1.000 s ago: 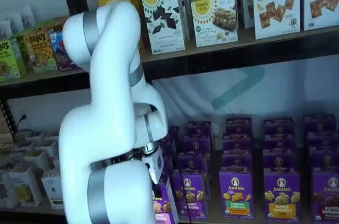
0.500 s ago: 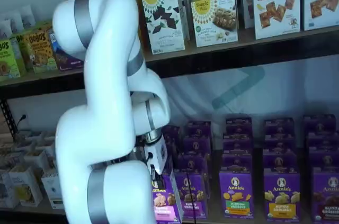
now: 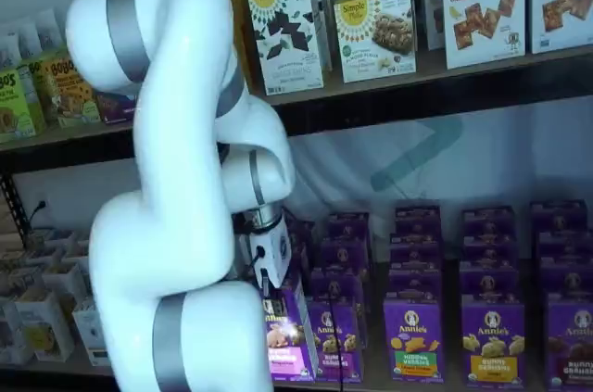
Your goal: Pick up the purple box with a pink patch in the middle, on the bottom shelf, the first box from the left
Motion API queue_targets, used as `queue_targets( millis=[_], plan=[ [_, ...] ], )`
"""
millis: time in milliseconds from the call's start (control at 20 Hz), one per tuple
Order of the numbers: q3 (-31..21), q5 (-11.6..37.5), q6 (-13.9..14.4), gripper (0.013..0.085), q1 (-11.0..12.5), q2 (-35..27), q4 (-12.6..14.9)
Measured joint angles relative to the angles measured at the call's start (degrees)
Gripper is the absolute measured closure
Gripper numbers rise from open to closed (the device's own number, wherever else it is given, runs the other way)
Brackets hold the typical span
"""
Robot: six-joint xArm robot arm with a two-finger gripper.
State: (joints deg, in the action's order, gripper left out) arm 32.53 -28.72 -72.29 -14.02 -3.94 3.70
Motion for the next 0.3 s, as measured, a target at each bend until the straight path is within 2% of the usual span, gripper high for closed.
queue_targets(
  millis=[150, 300],
  plan=[
    [-0.61, -1.51, -0.19, 0.069, 0.27, 2.0, 0.14],
    [-0.97, -2.65, -1.48, 0.069, 0.51, 3.32, -1.09]
  ],
)
